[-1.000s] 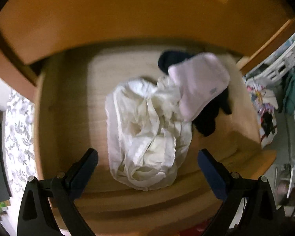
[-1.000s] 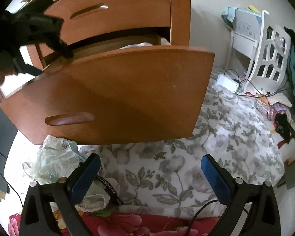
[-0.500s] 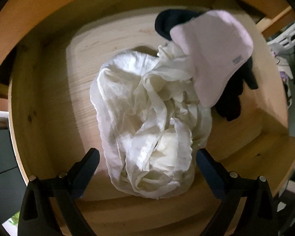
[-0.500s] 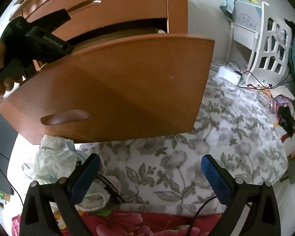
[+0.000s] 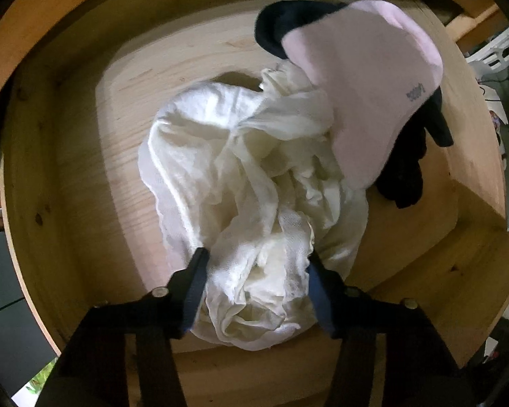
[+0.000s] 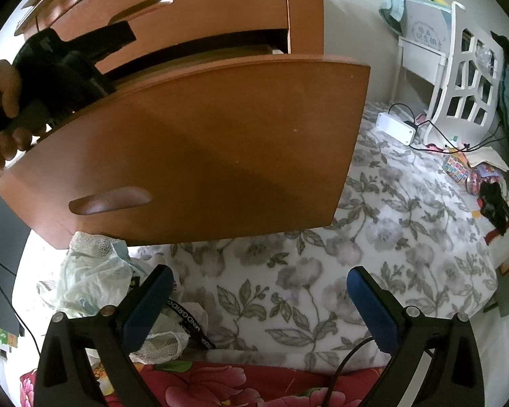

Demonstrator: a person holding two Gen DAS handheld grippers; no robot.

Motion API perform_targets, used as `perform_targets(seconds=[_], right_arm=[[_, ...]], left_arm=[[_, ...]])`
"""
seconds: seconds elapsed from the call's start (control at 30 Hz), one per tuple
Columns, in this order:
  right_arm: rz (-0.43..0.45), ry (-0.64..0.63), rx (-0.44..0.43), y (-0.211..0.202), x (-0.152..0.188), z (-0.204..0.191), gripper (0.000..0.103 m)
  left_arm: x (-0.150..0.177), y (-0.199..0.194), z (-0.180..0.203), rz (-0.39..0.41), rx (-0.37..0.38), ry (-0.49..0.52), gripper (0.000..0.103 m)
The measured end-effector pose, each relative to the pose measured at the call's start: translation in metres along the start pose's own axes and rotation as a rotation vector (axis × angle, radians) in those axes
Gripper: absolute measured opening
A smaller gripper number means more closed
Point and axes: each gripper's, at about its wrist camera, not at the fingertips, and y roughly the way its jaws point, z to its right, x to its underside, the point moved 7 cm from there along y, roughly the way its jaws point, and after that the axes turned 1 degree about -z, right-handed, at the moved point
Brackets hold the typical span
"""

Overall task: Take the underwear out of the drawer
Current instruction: 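Close the left gripper on the white cloth, then lift the white cloth up out of the drawer with the left gripper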

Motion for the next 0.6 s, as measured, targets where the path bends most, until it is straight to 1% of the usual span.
perform_targets(seconds=[0.07, 0.17, 0.23, 0.33, 0.4, 0.47, 0.6], right_arm=[[0.0, -0.001, 0.0, 0.0, 0.0, 0.0, 0.103], [0.0, -0.001, 0.001, 0.0, 0.0, 0.0, 0.103], [-0.001, -0.002, 0.001, 0.0, 0.0, 0.0, 0.103], [-0.001, -0.002, 0.002, 0.0, 0.0, 0.0, 0.103], [-0.001, -0.002, 0.003, 0.0, 0.0, 0.0, 0.103], [0.0, -0.002, 0.004, -0.001, 0.0, 0.0, 0.103], [0.0, -0.001, 0.007, -0.001, 0.001, 0.0, 0.103]], left_arm=[[0.0, -0.002, -0.002, 0.014, -0.004, -0.013, 0.034], [-0.001, -0.005, -0.01, 0.039, 0.021, -0.051, 0.022], [-0.001, -0.006, -0.013, 0.059, 0.024, -0.069, 0.017], [0.002, -0.008, -0.021, 0.086, 0.039, -0.095, 0.012], [0.004, -0.013, -0.025, 0.12, 0.059, -0.12, 0.01], [0.007, -0.024, -0.028, 0.182, 0.103, -0.148, 0.009], [0.016, -0.048, -0.033, 0.316, 0.154, -0.194, 0.009]])
